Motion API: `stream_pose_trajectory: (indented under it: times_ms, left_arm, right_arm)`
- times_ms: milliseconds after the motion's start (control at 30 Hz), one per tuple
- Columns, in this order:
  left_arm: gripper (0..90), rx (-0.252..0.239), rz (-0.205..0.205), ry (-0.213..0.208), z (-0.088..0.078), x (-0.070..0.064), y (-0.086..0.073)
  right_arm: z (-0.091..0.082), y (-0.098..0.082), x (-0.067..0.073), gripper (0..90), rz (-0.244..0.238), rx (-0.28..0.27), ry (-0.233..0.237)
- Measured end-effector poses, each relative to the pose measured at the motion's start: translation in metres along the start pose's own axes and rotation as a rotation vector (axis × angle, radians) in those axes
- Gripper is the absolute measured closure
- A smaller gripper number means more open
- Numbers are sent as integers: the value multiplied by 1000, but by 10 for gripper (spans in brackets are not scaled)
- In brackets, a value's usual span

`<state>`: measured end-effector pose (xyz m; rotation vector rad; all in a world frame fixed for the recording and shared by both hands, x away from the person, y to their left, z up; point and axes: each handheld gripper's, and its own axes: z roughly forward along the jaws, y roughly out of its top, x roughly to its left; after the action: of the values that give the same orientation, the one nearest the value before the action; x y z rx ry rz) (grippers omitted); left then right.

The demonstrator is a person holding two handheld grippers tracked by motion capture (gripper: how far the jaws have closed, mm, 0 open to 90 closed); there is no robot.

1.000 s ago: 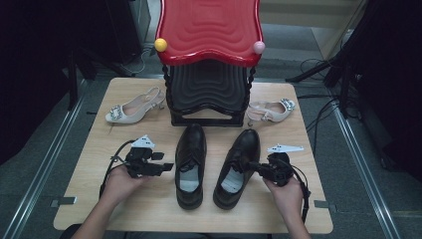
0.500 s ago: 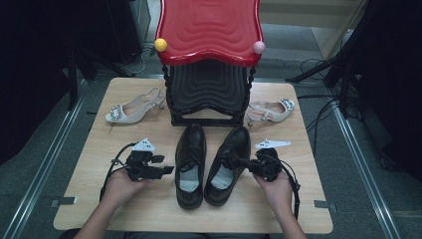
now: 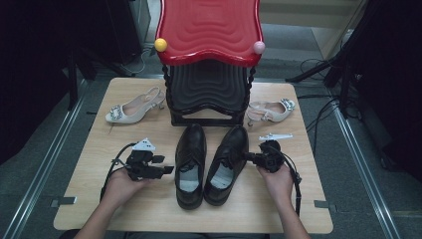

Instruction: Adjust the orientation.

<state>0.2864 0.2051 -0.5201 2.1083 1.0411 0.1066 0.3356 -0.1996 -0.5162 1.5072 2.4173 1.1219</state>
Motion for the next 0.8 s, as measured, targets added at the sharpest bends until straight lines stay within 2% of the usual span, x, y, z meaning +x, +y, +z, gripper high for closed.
stream_pose_trajectory:
  times_ms: [100,200,233,333,500,533,600,633,667,700,800]
  left_arm:
    - [388,0,-4,2,1,0,0]
    - [388,4,-5,0,2,1,0]
    - [386,18,-6,-7,3,1,0]
    - [387,26,5,-13,4,0,-1]
    - [403,12,-3,-21,5,-1,0]
    - [430,12,5,-26,5,-1,0]
    - [618,29,27,-50,6,-3,-1]
    - [664,29,27,-50,6,-3,-1]
    - [720,34,31,-84,6,-5,0]
    - [751,35,31,-97,7,-5,0]
    - [794,45,35,-101,9,-7,1]
  right_arm:
    - [3,4,4,900,-29,-3,-3]
    - [7,6,5,900,-31,-10,6]
    - [10,8,7,900,-33,-16,17]
    - [13,10,10,900,-33,-12,13]
    - [21,15,18,900,-48,-21,28]
    - [23,16,21,900,-57,-22,27]
    - [23,17,26,900,-88,-14,-8]
    - [22,16,26,900,-101,-15,-14]
    - [19,16,26,900,-100,-15,-5]
    - [17,15,26,900,-87,-15,13]
    - [7,9,28,900,-77,-18,57]
